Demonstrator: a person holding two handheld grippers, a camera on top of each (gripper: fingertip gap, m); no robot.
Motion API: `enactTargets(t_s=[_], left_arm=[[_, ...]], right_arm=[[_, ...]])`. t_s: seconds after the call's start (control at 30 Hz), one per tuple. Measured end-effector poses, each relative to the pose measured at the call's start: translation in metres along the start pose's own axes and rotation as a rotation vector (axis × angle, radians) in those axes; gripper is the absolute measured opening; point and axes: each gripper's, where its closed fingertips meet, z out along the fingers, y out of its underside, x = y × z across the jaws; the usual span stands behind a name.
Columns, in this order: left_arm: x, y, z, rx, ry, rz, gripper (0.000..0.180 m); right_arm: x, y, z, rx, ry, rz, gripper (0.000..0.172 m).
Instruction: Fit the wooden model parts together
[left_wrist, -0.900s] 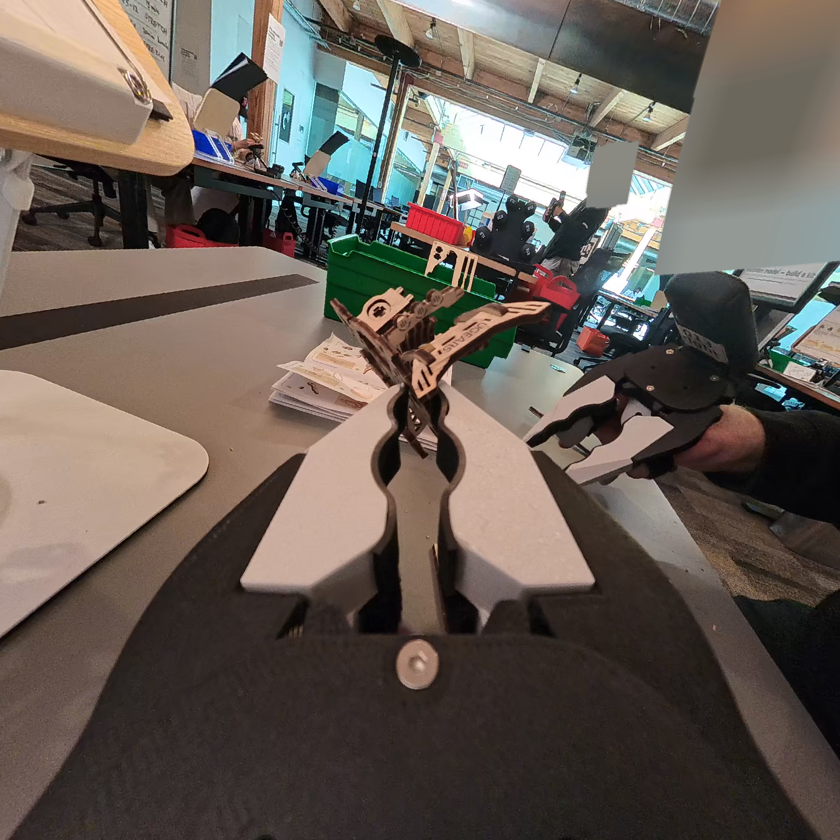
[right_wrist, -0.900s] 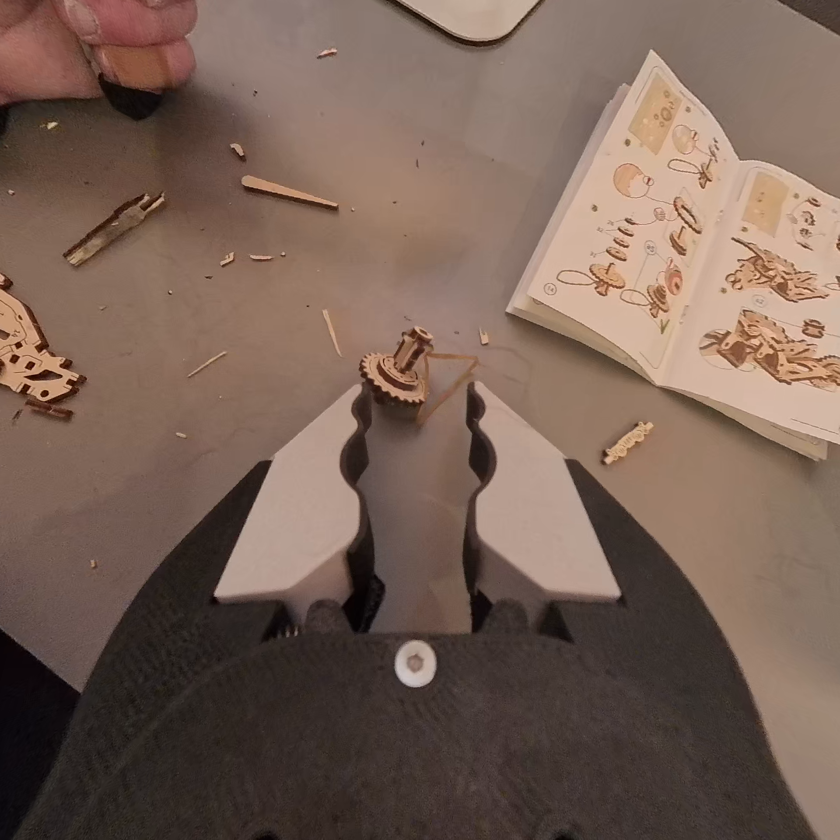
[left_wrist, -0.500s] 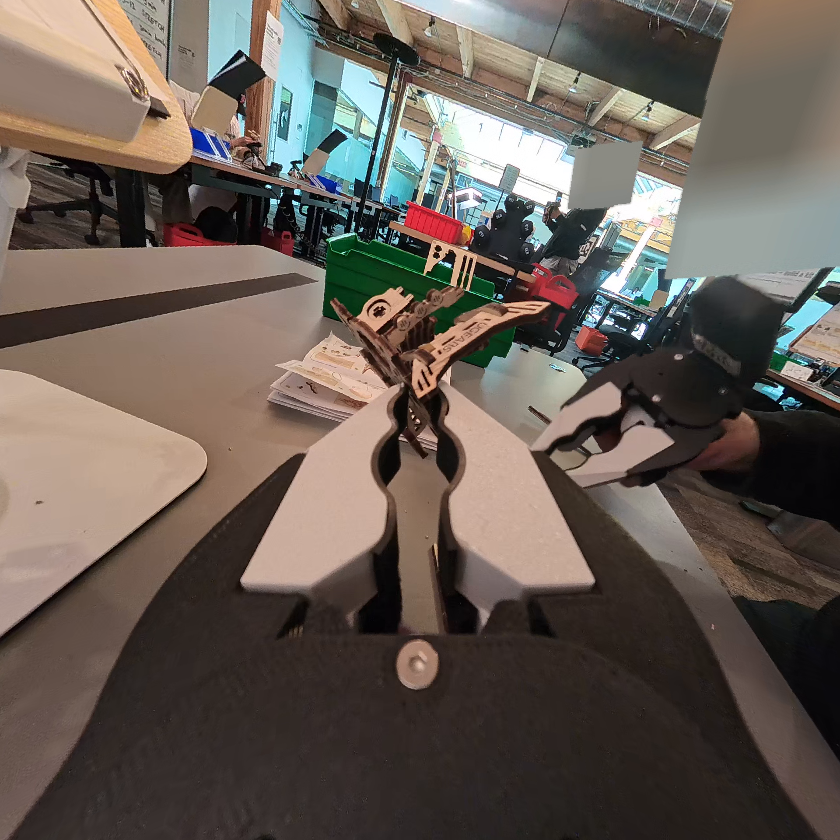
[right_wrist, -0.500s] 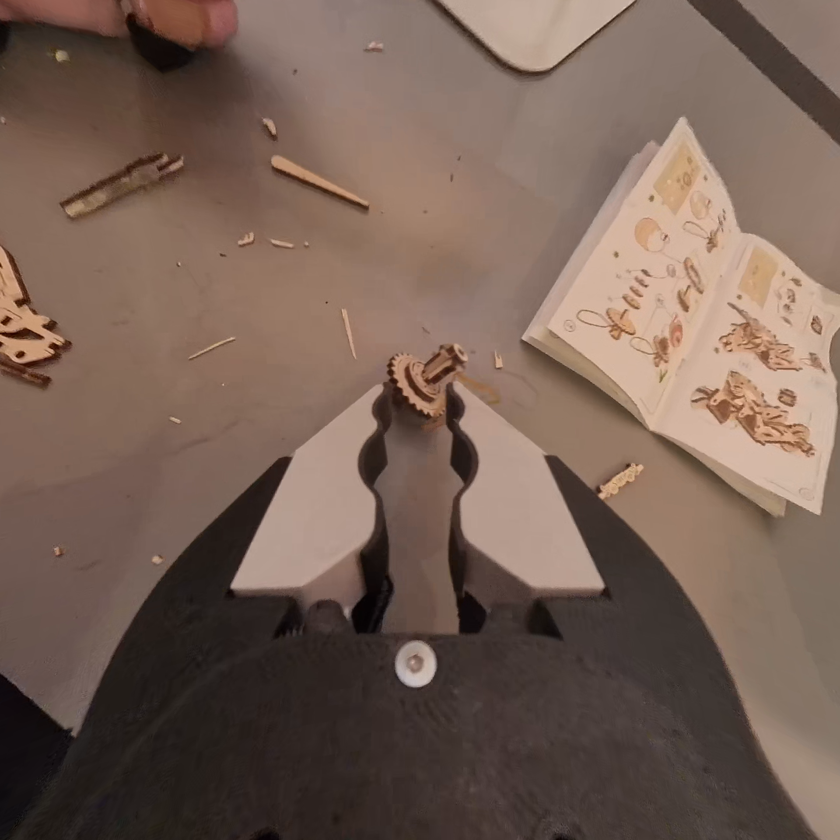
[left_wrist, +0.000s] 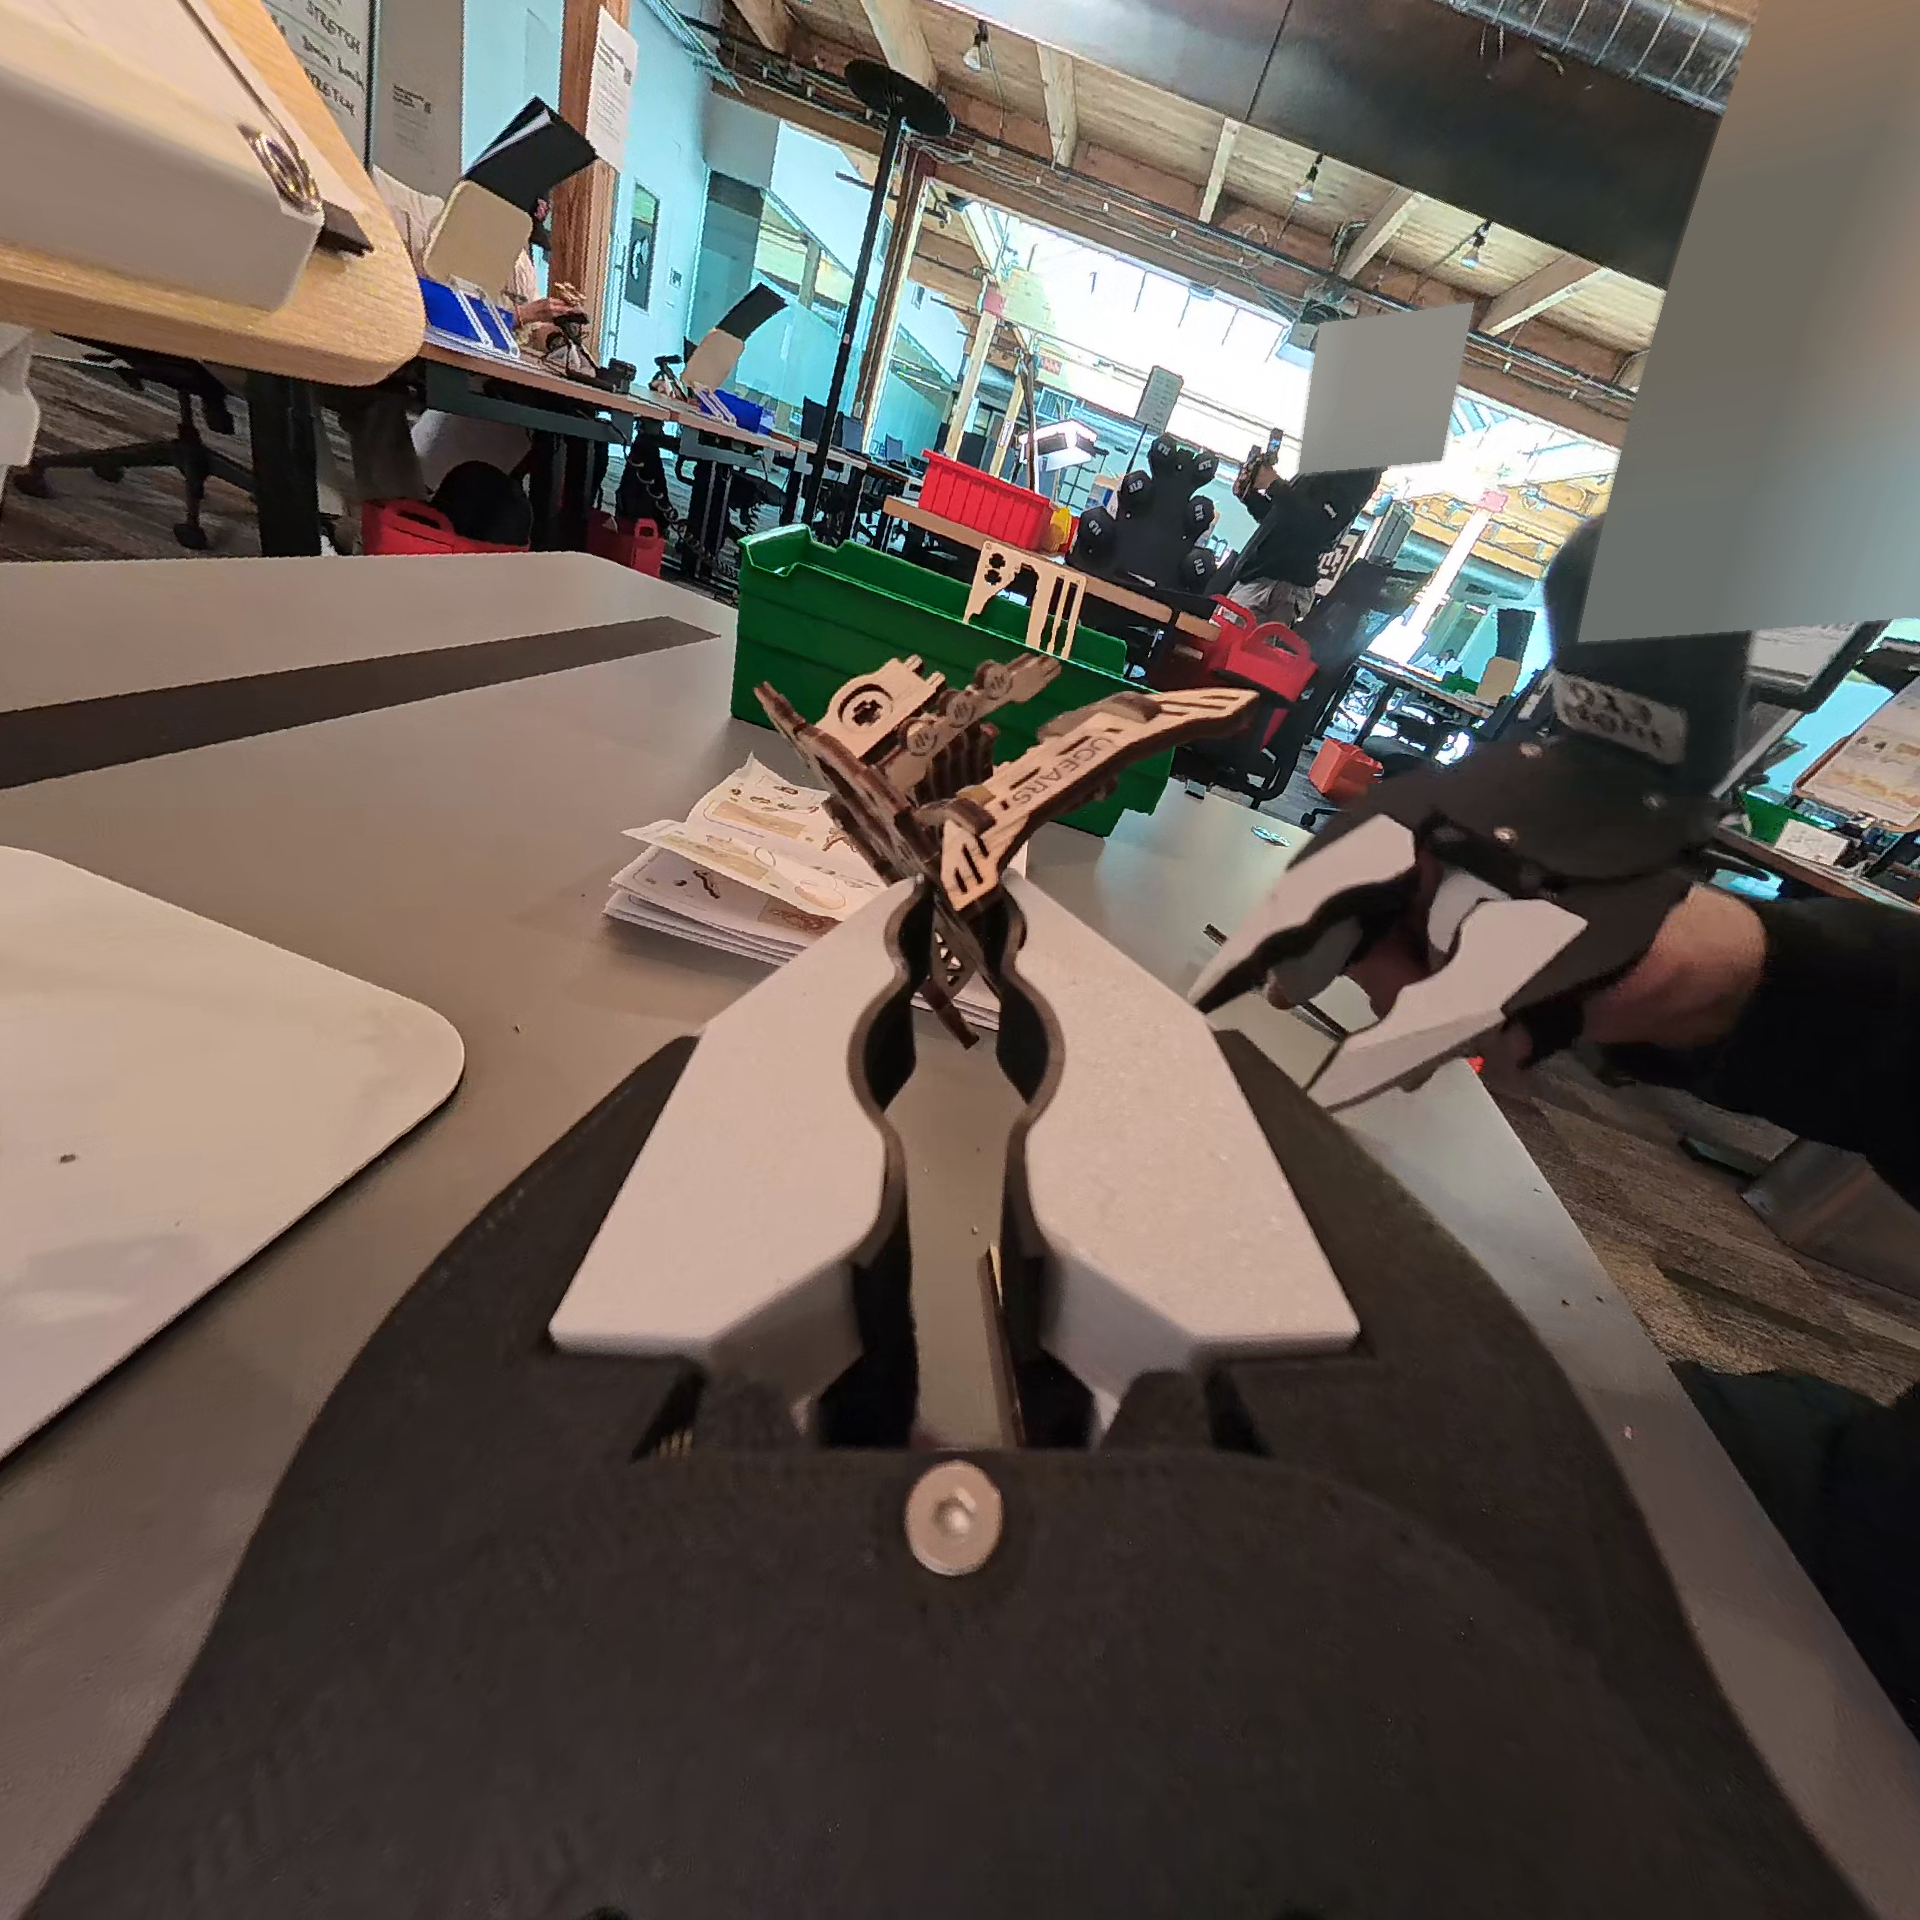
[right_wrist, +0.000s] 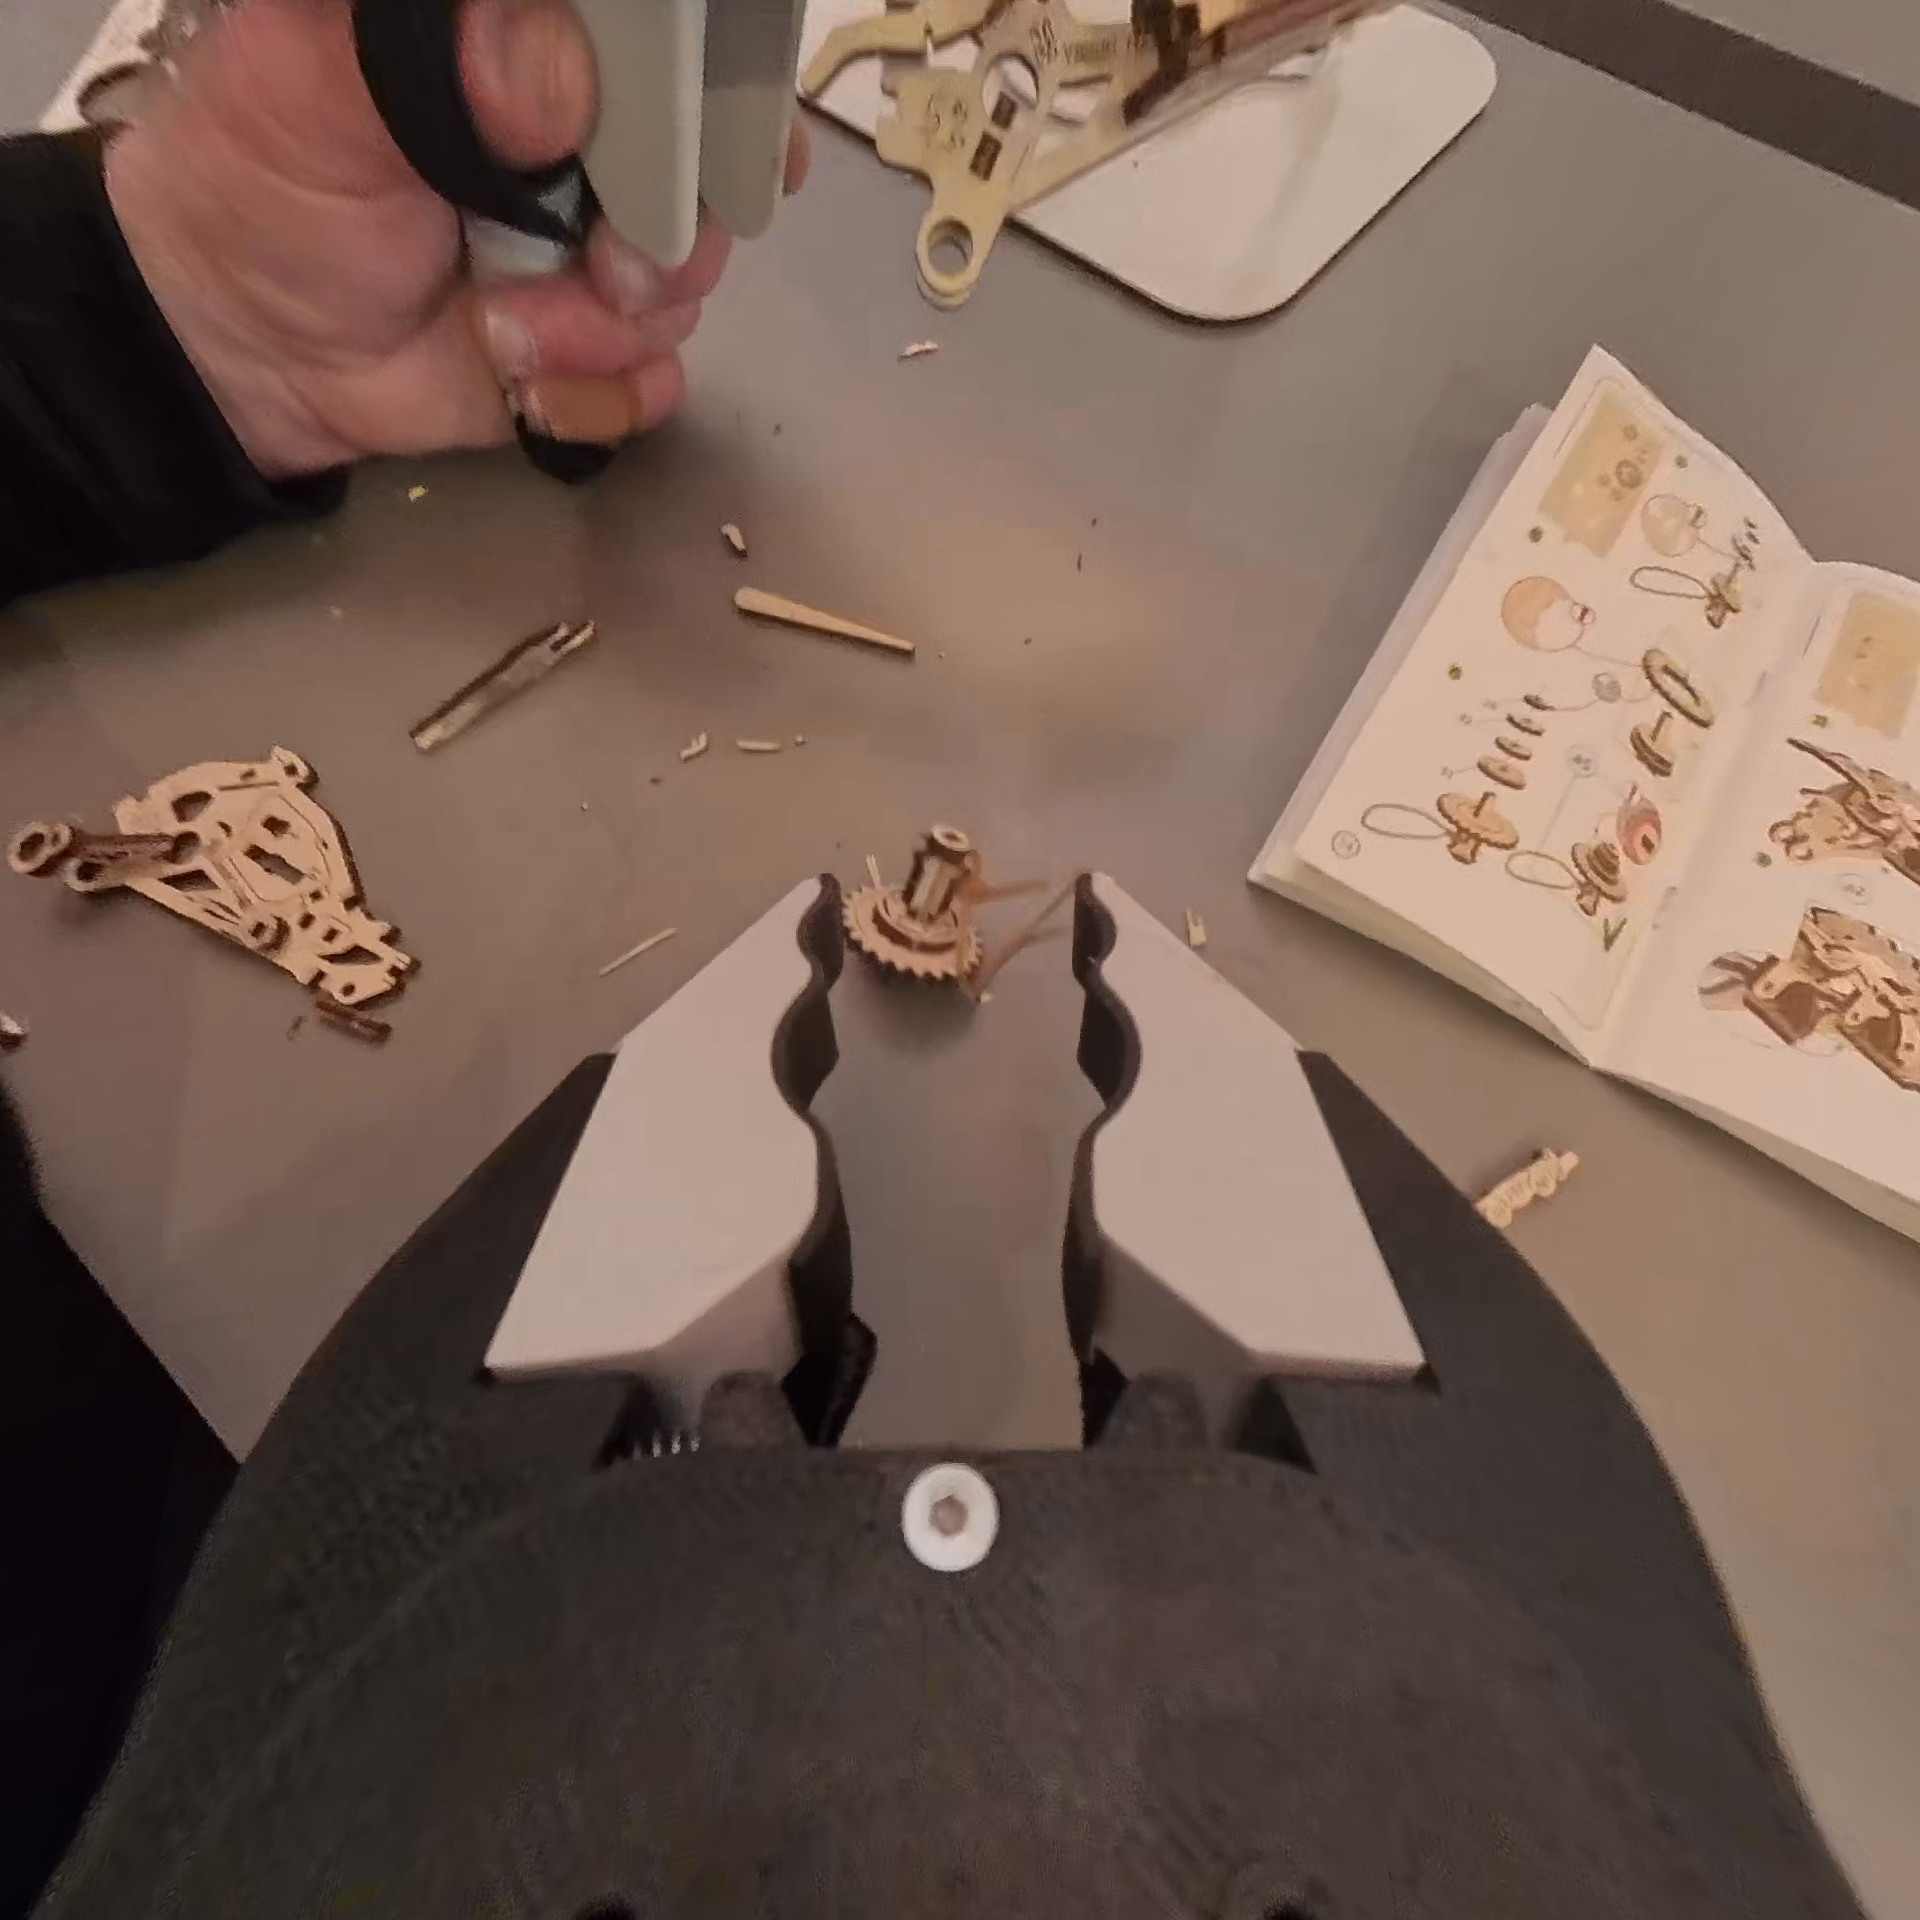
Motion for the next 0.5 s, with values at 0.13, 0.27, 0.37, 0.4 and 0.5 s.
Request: enactTargets(t_s=[0.13, 0.27, 0.37, 0.4, 0.5], left_arm=[[0.000, 0.000, 0.000, 0.003, 0.001, 0.002, 0.006], [0.001, 0.000, 0.000, 0.002, 0.003, 0.004, 0.006], [0.001, 0.000, 0.000, 0.002, 0.002, 0.003, 0.006], [0.000, -0.001, 0.000, 0.005, 0.003, -0.006, 0.006], [-0.001, -0.009, 0.000, 0.067, 0.029, -0.139, 0.006]], right_arm=[[0.004, 0.000, 0.017, -0.112, -0.021, -0.063, 0.038], [0.001, 0.012, 0.028, -0.191, -0.064, -0.048, 0.014], [-0.001, 0.009, 0.028, -0.164, -0.081, -0.025, 0.010], [0.000, 0.007, 0.027, -0.146, -0.079, -0.015, 0.010], [0.003, -0.016, 0.017, -0.027, -0.091, 0.046, 0.010]])
